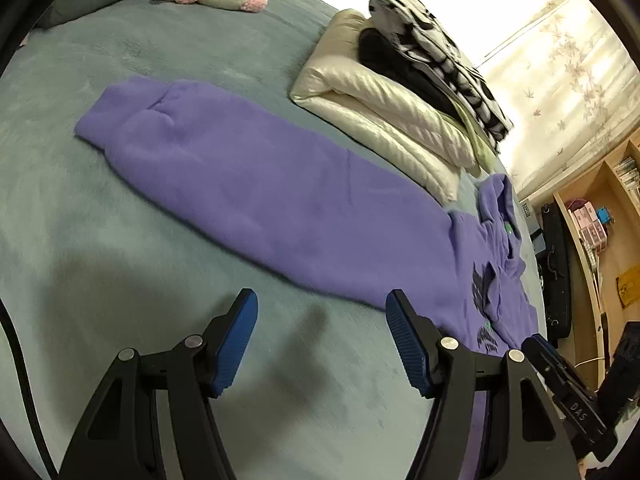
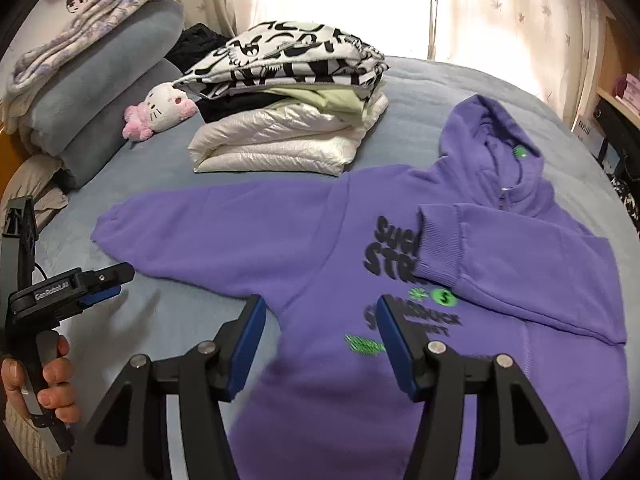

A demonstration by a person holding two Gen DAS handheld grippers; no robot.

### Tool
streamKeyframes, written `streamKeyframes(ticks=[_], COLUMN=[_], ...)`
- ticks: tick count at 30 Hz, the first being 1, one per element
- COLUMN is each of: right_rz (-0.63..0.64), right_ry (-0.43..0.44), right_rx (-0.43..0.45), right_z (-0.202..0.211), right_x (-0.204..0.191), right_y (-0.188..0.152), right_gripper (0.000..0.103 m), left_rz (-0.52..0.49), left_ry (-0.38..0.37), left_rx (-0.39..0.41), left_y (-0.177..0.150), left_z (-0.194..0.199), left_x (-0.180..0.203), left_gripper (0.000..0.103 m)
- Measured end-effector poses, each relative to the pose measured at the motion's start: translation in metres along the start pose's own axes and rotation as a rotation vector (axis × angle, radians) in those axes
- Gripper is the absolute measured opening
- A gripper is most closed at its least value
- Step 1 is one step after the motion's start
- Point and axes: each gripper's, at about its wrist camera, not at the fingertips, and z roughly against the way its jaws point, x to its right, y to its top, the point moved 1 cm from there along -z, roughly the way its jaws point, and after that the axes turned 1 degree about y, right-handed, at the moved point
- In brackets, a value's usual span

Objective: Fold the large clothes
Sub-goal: 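Grasp the other sleeve cuff with the left tool and lift it, then fold the held sleeve across the hoodie front with the left tool, release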

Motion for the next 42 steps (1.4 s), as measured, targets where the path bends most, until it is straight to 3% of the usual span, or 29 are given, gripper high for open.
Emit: streamKeyframes(ticks=[7,10,13,15,19,23,29,35,42], right_rz=[0.0,-0.001,-0.015,-0.026,-0.045,-0.061,-0.126,-0.221,-0.338], right_ry=[0.003,0.003,0.006,0.01,0.022,0.024,0.035,0.026,-0.025], right_rx=[-0.023,-0.042,-0.061,-0.068,-0.067,-0.056,-0.026,0.025,0.059], right_z=[-0.028,-0.037,-0.042,-0.042,-0.036,-0.024,0.003,0.041,0.075], right_x=[-0.01,-0.009,-0.005,-0.002,0.006,0.016,0.048,0.099,0.176], right_y=[0.005,0.003,-0.001,-0.003,-0.007,-0.012,-0.023,-0.036,-0.065], right_gripper=[0.057,0.057,0.057,0.057,0.057,0.057,0.057,0.057,0.057], left_rz=[0.121,0.165,0.185,0.182,0.145,0.014,-0.222,-0.414,-0.494], left_ry=[-0.023,-0.043,-0.001,0.03,0.068,0.082,0.01,-0.086,-0.076], left_rx=[-0.018,0.006,0.038,0.043,0.107,0.218,0.286,0.228,0.063], left_y=[0.037,0.047,0.057,0.06,0.062,0.066,0.053,0.003,-0.074], left_z=[-0.023,-0.025,-0.029,-0.031,-0.017,0.018,0.056,0.045,-0.031], left_x=[-0.052,-0.067,-0.075,-0.077,-0.064,-0.005,0.114,0.236,0.309], left_gripper=[0.065,0.059,0.036,0.012,0.007,0.006,0.006,0.006,0.007])
